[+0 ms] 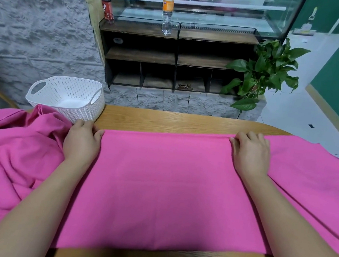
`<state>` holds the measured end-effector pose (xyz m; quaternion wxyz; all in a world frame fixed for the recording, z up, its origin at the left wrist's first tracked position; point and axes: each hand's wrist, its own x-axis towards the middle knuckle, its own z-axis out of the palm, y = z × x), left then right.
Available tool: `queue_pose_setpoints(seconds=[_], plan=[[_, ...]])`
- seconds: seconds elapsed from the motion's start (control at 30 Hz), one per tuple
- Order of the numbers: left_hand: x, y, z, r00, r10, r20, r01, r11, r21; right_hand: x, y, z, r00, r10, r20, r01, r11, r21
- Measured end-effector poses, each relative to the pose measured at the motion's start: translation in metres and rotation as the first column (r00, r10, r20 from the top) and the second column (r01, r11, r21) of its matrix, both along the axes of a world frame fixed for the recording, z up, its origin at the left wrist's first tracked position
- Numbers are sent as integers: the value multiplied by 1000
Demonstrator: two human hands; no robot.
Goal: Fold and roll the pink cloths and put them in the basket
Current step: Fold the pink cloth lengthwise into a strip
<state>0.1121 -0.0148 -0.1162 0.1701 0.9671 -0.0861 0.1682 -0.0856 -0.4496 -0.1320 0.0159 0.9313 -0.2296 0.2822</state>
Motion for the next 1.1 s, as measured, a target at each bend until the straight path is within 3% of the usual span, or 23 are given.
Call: queue_pose_setpoints(seconds=[0.17, 0.57, 0.8, 1.1], plan=[[-4, 0, 7, 999, -5, 33, 8, 996, -84, 0, 1, 0, 999, 31, 24, -31, 1000, 1], [-5, -17, 3, 998, 22, 60, -32, 985, 170, -1, 0, 1, 999, 44, 14, -44, 999, 24], [-38, -95, 12, 975, -192, 109, 180, 977, 115, 0, -3, -2, 999, 43, -1, -43, 996, 74], [-85, -238, 5, 881, -469, 58, 472, 880, -48, 0, -4, -4, 1000, 20, -20, -18, 995, 101]])
